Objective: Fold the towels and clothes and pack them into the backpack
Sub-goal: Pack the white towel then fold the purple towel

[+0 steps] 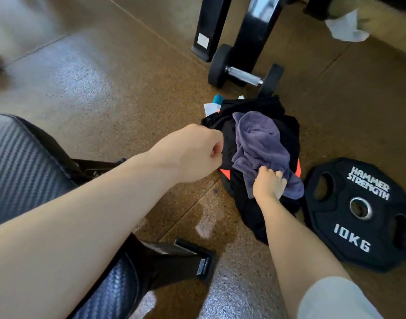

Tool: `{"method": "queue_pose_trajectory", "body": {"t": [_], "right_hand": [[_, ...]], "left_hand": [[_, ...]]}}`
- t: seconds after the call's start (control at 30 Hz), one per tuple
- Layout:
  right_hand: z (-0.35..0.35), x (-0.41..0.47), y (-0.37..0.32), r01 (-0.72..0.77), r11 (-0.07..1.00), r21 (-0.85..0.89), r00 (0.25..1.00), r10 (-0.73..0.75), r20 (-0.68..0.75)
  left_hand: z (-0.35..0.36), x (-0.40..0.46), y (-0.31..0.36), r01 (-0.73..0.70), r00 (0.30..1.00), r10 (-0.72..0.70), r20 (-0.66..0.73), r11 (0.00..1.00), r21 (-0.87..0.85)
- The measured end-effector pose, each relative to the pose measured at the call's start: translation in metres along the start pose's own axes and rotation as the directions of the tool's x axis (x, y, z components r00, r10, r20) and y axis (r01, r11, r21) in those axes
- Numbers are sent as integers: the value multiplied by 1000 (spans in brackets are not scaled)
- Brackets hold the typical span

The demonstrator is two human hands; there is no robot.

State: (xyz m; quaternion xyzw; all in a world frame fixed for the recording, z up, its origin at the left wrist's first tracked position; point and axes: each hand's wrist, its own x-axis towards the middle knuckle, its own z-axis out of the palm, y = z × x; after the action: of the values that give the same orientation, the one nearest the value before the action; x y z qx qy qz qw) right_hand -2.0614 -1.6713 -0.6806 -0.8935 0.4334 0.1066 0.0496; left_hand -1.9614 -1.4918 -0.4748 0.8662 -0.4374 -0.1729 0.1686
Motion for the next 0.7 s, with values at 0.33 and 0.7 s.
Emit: {"method": "queue_pose_trajectory", "body": {"t": [0.33,0.7], "right_hand": [[-97,-48,2,238,645,726,971,-140,-194],[-246,-155,-23,379,202,903,820,-527,-226]], "left_hand": [[0,-1,-7,24,1000,-24,-3,1000,-10],[-62,-69,32,-229,967,118,-226,791,-567]]}}
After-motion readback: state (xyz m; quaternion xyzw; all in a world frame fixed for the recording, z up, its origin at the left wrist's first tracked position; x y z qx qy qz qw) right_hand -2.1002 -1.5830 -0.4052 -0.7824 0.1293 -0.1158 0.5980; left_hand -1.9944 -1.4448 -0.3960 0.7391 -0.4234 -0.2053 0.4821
